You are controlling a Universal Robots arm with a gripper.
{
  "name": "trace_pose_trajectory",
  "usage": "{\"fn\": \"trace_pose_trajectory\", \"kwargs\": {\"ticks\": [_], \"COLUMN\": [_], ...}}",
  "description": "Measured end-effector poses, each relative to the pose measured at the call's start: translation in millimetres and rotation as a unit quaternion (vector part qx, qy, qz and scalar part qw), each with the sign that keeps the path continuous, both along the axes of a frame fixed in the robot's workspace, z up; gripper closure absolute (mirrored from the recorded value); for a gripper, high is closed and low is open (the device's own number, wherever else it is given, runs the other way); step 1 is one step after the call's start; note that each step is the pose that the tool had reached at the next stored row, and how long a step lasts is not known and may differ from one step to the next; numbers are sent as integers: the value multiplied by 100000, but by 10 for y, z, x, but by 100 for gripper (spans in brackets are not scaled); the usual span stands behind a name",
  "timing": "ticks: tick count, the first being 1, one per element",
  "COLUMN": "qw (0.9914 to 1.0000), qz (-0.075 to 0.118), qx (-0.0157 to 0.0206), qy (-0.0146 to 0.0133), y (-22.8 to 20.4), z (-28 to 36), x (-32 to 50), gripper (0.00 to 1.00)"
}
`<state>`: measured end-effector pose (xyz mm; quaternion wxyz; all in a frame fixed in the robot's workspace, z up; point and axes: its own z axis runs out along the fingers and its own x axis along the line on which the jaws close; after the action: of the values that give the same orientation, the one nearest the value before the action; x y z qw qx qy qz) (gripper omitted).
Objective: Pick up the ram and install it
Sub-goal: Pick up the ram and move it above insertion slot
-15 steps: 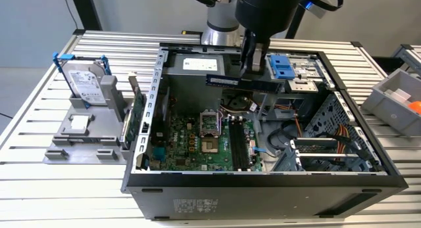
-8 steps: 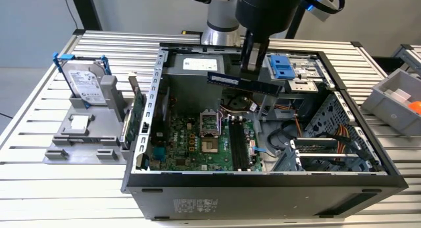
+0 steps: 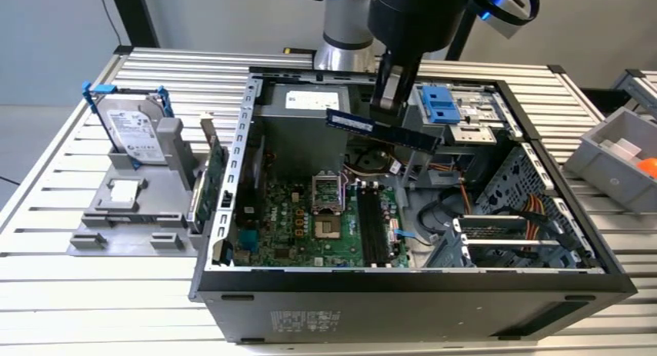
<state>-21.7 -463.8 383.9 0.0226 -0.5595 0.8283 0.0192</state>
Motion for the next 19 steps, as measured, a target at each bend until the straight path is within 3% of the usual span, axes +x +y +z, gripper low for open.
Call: {"fn": "trace_pose_trajectory", "kwargs": {"ticks": [10, 19], "qw": [99935, 99794], "qz": [-3609, -6410], "qx": [1, 2], "qy": [-2, 1], "y": [0, 0], "z": [0, 0], "x": [0, 0], "gripper": [100, 100]}}
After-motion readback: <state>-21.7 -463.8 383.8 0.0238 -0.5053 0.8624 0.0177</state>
